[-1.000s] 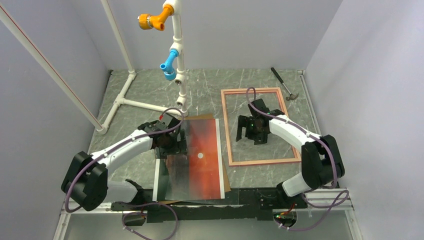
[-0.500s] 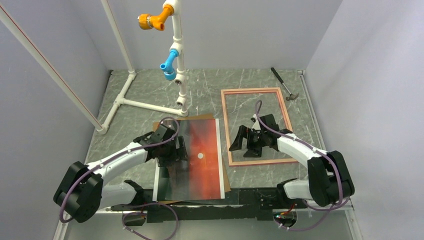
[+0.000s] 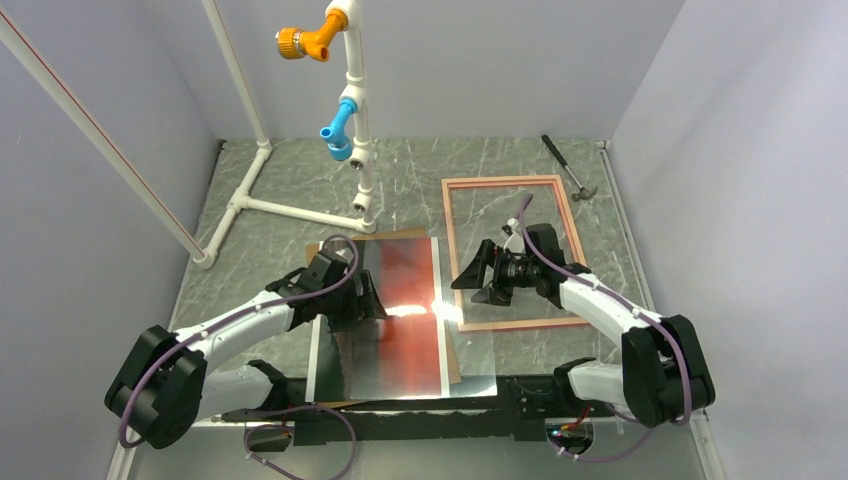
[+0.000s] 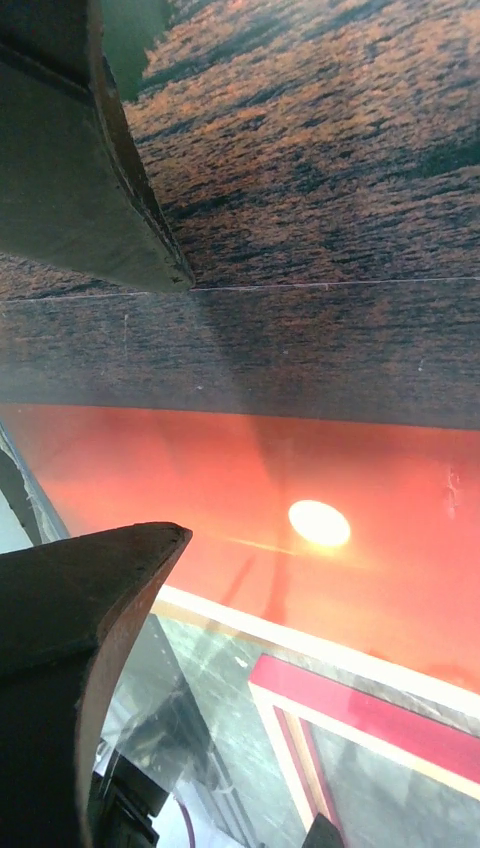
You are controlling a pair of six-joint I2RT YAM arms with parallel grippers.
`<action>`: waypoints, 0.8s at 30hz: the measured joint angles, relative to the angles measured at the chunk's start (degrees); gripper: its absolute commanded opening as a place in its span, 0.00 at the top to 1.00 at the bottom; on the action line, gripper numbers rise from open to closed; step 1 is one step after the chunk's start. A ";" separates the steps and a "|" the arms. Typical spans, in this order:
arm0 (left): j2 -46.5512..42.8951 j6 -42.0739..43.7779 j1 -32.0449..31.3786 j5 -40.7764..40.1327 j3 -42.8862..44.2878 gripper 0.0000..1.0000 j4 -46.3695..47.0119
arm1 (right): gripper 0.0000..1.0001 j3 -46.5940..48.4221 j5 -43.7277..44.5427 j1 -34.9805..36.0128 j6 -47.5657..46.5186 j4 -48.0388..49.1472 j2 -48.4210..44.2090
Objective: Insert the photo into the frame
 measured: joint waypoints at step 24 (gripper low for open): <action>-1.14 -0.83 -0.02 1.38 -0.94 0.11 1.92 | 1.00 1.88 -0.37 0.00 1.14 -3.39 -3.50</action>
